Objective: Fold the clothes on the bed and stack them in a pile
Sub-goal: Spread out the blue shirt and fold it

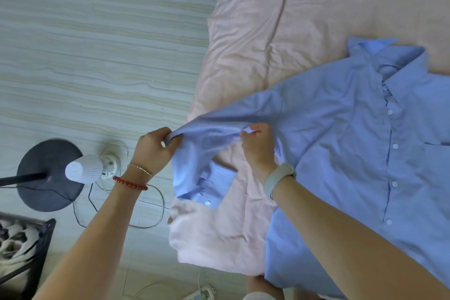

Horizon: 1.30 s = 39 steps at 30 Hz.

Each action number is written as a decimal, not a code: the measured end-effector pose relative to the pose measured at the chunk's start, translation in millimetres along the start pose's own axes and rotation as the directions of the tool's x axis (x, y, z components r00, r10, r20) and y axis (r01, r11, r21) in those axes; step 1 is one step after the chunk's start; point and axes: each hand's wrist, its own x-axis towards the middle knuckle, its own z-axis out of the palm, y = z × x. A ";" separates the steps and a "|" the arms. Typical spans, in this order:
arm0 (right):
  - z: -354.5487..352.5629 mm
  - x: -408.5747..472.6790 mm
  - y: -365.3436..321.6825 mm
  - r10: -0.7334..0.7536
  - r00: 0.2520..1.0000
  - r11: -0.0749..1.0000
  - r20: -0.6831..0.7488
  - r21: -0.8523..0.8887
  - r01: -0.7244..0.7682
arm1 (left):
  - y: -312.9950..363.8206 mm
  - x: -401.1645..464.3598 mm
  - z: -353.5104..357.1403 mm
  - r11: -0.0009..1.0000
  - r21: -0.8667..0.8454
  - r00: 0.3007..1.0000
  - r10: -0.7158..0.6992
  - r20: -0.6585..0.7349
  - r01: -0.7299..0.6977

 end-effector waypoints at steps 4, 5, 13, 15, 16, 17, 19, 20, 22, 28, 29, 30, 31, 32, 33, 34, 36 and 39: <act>-12.4 -40.5 2.5 -0.019 0.962 0.992 0.273 0.128 -0.017 | 22.5 -17.7 3.5 0.964 0.047 0.965 0.261 -0.005 -0.261; -16.9 -43.1 1.3 0.072 0.921 0.980 0.382 0.143 -0.136 | 28.3 -26.4 9.0 0.938 0.046 0.939 0.343 0.021 -0.344; -45.9 -9.7 -3.5 0.262 0.890 0.951 0.373 0.060 -0.305 | 34.9 -66.9 63.7 0.816 0.185 0.834 0.517 0.190 -0.548; -59.9 1.4 -3.6 0.280 0.928 0.920 0.244 0.207 -0.332 | 32.2 -70.8 69.2 0.814 0.240 0.848 0.498 0.182 -0.529; -68.1 7.2 -2.8 0.295 0.935 0.900 0.198 0.271 -0.341 | 31.9 -72.4 69.9 0.832 0.215 0.858 0.481 0.177 -0.511; -76.8 11.3 -0.6 0.314 0.933 0.878 0.175 0.322 -0.355 | 34.9 -73.7 68.4 0.855 0.174 0.869 0.462 0.176 -0.489; -92.3 13.3 5.5 0.343 0.916 0.852 0.205 0.342 -0.396 | 45.6 -78.6 68.3 0.871 0.134 0.877 0.450 0.167 -0.472; -97.6 11.1 10.2 0.359 0.896 0.854 0.261 0.296 -0.428 | 52.5 -82.5 71.8 0.857 0.122 0.861 0.478 0.175 -0.500; -104.6 2.7 24.0 0.374 0.844 0.870 0.385 0.168 -0.463 | 72.3 -91.5 85.5 0.854 -0.004 0.800 0.489 0.348 -0.521; -112.0 -14.7 74.4 0.310 0.930 0.934 0.197 -0.248 -0.259 | 84.2 -66.8 116.7 0.980 0.125 0.794 0.048 0.606 -0.155; -111.0 -19.2 81.1 0.281 0.948 0.924 0.151 -0.311 -0.224 | 80.3 -53.1 115.6 0.989 0.117 0.887 0.028 0.461 -0.093; -110.0 -24.4 86.6 0.266 0.957 0.918 0.117 -0.335 -0.214 | 79.0 -39.0 114.9 0.997 0.067 0.945 0.018 0.326 -0.042; -108.9 -30.6 92.2 0.267 0.959 0.917 0.097 -0.333 -0.222 | 80.5 -24.8 114.9 1.000 0.018 0.974 0.019 0.227 -0.024; -107.9 -36.3 97.8 0.283 0.954 0.914 0.098 -0.330 -0.237 | 83.8 -10.4 116.9 0.999 0.002 0.982 0.053 0.184 -0.054; -106.9 -41.7 102.4 0.309 0.943 0.905 0.123 -0.344 -0.251 | 88.8 3.0 121.1 0.993 0.020 0.976 0.108 0.188 -0.114; -106.6 -46.1 105.0 0.344 0.926 0.890 0.159 -0.370 -0.267 | 95.2 15.4 126.7 0.979 0.059 0.963 0.180 0.199 -0.195; -110.2 -49.9 107.1 0.408 0.887 0.878 0.216 -0.360 -0.316 | 112.4 37.5 138.3 0.908 0.169 0.912 0.343 0.225 -0.383; -127.9 -48.7 97.9 0.368 0.872 0.930 0.323 -0.147 -0.338 | 137.2 66.8 151.9 0.717 0.339 0.783 0.477 0.398 -0.609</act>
